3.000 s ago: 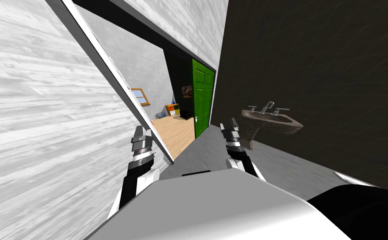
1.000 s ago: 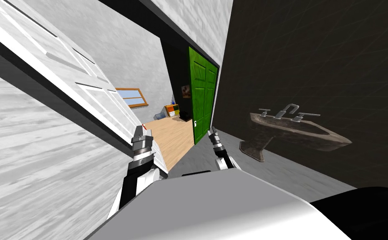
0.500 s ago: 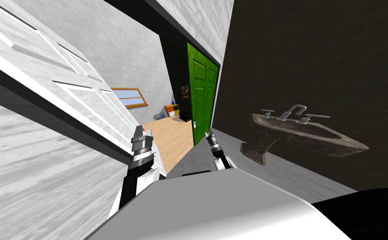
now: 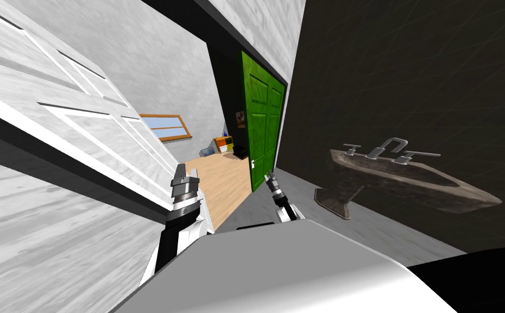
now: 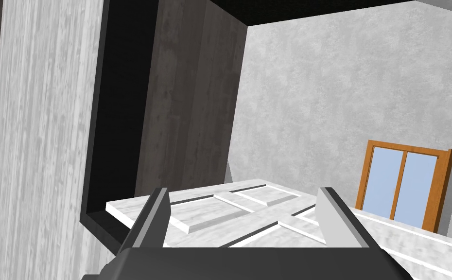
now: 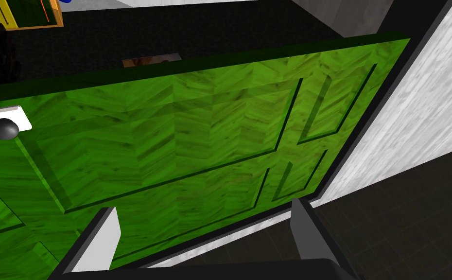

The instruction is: Push the door open

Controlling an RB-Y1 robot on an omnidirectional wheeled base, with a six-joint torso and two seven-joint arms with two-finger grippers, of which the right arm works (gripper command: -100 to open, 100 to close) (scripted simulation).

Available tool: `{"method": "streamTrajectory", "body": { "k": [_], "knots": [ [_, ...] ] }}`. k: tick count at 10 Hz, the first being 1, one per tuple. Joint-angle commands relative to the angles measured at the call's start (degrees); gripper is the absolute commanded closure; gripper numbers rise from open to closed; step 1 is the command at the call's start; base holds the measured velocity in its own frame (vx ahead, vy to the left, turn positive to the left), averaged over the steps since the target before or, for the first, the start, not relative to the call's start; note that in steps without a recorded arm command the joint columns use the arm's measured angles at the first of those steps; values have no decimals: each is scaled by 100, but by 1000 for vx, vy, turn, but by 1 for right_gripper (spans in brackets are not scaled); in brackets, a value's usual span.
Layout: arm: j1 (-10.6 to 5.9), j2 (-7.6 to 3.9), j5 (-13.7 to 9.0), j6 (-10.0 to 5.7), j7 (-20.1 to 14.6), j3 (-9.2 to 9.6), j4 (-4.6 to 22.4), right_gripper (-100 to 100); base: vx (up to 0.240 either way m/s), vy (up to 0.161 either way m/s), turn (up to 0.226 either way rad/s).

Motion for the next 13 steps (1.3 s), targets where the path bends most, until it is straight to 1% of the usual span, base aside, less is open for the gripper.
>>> {"method": "streamTrajectory", "body": {
  "k": [1,8,13],
  "knots": [
    [-119,13,35,-59,-9,79,267,-100,99,-62,17],
    [-596,-9,159,-344,-83,382,1406,-100,101,-59,15],
    [-927,-9,244,-541,-135,593,2172,-100,96,-52,14]
  ]
}}
